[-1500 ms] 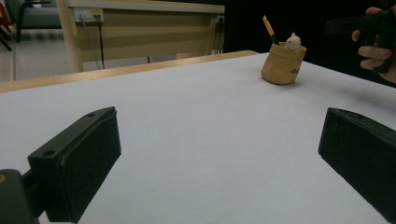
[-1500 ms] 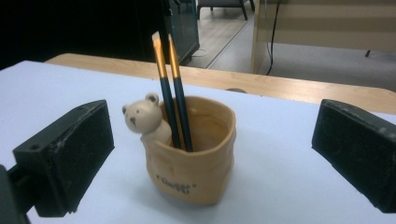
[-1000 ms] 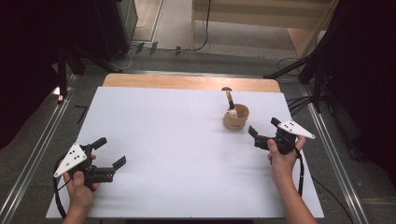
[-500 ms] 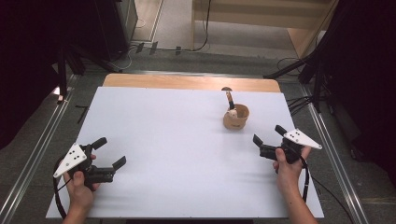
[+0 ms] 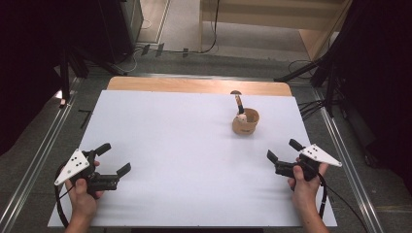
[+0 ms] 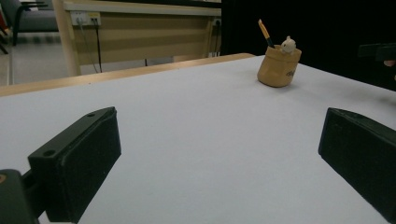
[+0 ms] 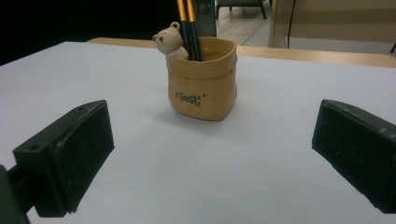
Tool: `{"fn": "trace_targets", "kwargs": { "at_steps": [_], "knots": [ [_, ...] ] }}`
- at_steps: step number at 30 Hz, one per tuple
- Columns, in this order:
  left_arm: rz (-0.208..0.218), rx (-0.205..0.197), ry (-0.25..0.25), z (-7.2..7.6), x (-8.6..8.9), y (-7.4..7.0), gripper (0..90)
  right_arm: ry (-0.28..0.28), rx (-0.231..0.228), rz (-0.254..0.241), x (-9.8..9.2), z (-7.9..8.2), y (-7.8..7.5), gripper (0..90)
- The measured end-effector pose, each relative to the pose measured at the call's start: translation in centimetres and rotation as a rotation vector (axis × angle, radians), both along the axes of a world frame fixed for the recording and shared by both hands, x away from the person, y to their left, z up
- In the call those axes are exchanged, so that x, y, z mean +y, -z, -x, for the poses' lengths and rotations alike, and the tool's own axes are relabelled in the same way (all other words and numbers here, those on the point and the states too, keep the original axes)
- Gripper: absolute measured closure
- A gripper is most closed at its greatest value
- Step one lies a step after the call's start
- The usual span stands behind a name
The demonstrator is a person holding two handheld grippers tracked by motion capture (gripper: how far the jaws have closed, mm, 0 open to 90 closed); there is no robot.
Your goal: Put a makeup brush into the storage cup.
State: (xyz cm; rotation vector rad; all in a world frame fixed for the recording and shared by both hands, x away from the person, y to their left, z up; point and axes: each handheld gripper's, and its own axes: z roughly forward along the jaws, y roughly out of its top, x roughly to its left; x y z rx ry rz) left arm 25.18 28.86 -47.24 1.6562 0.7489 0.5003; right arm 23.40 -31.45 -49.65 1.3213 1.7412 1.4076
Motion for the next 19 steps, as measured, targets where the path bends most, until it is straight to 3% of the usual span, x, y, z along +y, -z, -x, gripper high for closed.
{"fn": "trace_targets", "kwargs": {
  "at_steps": [3,10,19],
  "knots": [
    [0.007,-0.006,0.000,0.0,0.2,-0.1,0.0,0.011,-0.007,-0.033,-0.7,1.1,-0.2,0.0],
    [0.007,0.002,0.000,-0.1,-0.1,0.0,0.0,-0.013,-0.024,-0.018,-1.2,2.7,-0.3,0.0],
    [-0.021,0.007,0.023,-0.2,-0.9,0.3,0.0,-0.027,-0.022,-0.048,-1.6,2.8,-0.6,0.0]
  ]
}}
